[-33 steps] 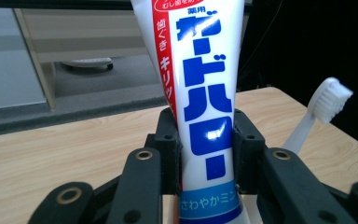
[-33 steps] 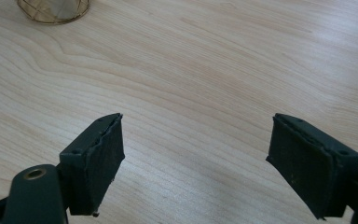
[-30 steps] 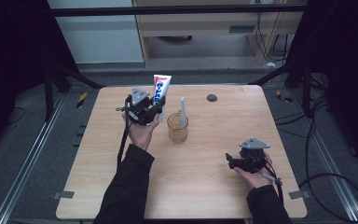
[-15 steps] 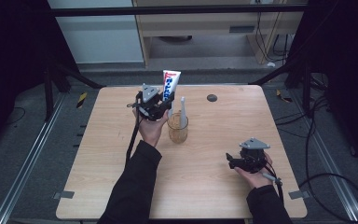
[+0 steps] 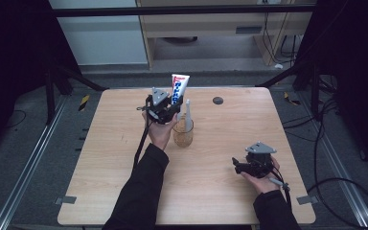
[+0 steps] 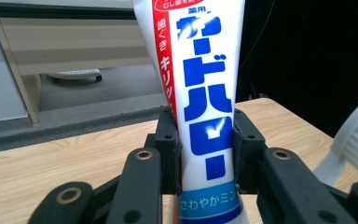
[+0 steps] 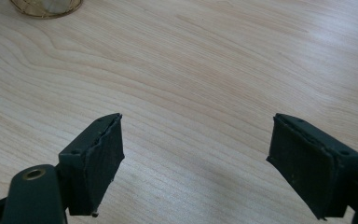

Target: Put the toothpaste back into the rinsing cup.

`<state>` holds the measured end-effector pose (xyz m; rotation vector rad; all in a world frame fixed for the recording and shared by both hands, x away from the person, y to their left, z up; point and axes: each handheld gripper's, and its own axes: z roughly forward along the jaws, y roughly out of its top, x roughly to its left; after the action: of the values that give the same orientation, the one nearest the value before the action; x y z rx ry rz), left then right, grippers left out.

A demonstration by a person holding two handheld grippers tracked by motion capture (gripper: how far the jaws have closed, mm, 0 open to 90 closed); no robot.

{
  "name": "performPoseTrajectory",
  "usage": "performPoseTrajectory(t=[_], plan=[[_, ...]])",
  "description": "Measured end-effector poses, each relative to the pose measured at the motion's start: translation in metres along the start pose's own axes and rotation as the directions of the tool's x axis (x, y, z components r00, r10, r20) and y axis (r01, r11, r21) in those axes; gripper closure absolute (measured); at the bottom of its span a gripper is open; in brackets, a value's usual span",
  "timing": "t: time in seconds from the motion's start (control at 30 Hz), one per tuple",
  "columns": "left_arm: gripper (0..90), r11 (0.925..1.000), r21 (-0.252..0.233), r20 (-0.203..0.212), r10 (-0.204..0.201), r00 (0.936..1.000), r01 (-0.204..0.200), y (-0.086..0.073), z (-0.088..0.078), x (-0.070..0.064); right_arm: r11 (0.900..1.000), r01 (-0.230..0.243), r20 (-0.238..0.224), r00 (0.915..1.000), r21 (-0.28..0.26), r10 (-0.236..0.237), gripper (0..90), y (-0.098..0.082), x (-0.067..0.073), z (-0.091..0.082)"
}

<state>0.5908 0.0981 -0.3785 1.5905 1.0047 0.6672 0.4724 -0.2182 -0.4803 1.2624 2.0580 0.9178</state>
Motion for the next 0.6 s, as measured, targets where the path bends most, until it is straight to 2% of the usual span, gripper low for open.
performPoseTrajectory(t=[0.37,0.6], plan=[[68.3,0.9994,0.035,0.014,0.004,0.9999,-0.005,-0.017,0.011,-0.002,1.0,0.012,-0.001,0.9999,0.002,-0.012,17.8,0.0,0.001,0.001],[68.2,0.999,0.044,0.023,0.003,0.9997,-0.004,-0.022,0.015,-0.002,1.0,0.014,-0.002,0.9999,0.005,-0.014,17.8,-0.001,0.002,0.002]])
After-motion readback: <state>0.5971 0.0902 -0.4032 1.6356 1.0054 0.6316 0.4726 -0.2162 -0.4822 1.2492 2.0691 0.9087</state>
